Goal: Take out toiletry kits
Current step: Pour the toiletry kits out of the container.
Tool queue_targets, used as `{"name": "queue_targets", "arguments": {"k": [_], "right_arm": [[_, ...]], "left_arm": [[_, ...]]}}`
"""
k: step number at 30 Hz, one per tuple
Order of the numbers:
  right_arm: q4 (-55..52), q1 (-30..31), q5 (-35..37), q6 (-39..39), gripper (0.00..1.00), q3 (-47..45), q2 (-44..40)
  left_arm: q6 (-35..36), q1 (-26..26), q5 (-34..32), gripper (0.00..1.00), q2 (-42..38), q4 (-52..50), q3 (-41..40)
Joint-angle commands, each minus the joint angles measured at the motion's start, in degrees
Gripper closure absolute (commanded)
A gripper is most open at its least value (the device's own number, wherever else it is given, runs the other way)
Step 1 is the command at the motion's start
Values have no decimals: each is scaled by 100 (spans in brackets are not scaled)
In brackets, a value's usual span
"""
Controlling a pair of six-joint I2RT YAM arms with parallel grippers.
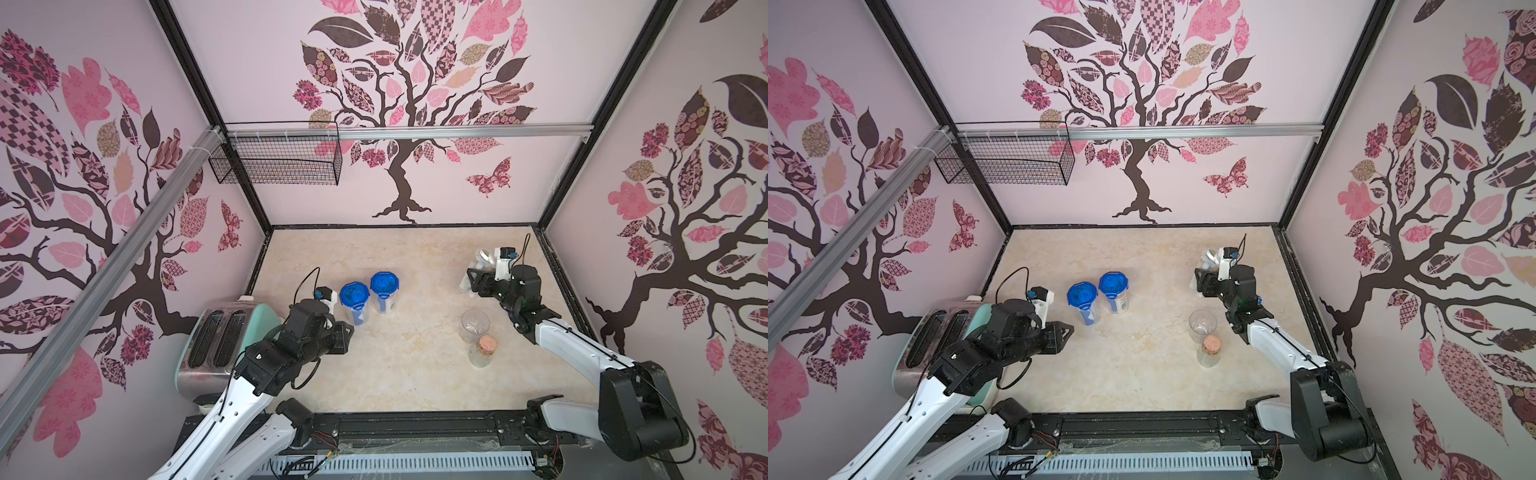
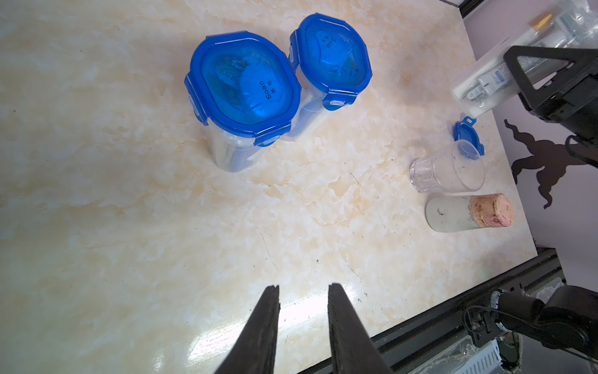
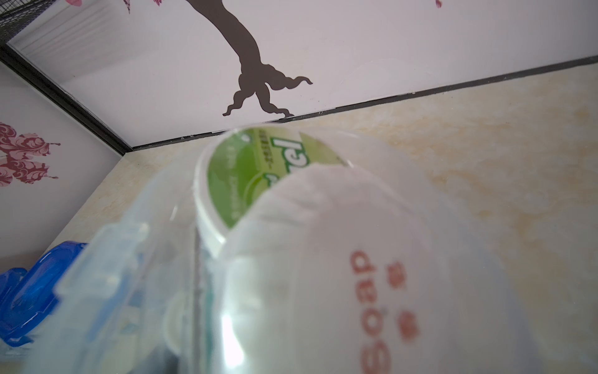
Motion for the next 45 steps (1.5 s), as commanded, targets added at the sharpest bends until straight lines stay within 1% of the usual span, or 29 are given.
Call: {"name": "queue_targets", "arguments": {"k": [1,5,8,17,33,45], "right_arm": [[416,-133,-168,439,49,56,92],[664,-389,-374,869,49,-93,319],[745,-473,-456,1088,49,-138,510],[902,-521,-653,1647,50,-292,893],[1076,-590,-946,2796,50,-528,1188],[1219,-677,-1177,3365,52,-576,1415]], "left_arm": [[89,23,23,70,-47,90,-38],[94,21,19,70,-49,104,-44],[93,19,34,70,-30,97,-45],[91,22,25,69,-43,99,-41],[100,21,37,69,-19,110,-44],[110,19,77,69,32,110,-37]]}}
